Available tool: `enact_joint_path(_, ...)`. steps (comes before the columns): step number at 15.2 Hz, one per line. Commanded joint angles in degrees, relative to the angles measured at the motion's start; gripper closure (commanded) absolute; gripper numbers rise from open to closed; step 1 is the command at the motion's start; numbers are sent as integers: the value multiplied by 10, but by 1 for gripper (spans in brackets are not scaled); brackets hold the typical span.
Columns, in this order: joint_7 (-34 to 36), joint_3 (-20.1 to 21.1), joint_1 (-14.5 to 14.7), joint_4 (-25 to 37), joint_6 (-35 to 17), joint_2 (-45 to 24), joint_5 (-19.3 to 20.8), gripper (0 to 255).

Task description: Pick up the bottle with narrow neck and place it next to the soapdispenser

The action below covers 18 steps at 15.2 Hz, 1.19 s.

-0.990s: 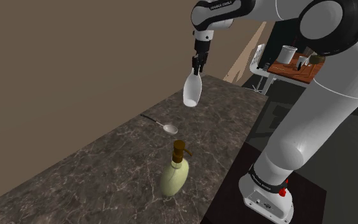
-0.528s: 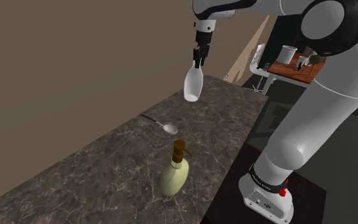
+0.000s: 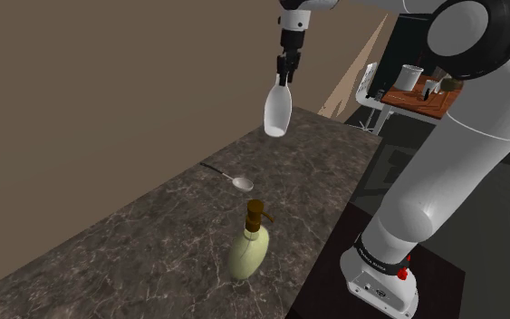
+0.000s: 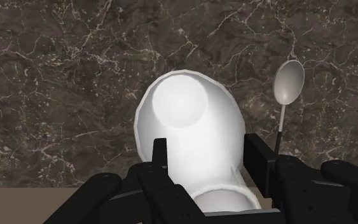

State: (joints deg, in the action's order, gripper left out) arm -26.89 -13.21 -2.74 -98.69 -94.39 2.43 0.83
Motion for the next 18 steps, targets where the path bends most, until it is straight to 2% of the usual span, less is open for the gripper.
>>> enact_joint_path(1, -1, 0, 0, 20, 17, -3, -1, 255)
enact_joint_path(18, -10, -5, -5, 213, 163, -50, -12, 255)
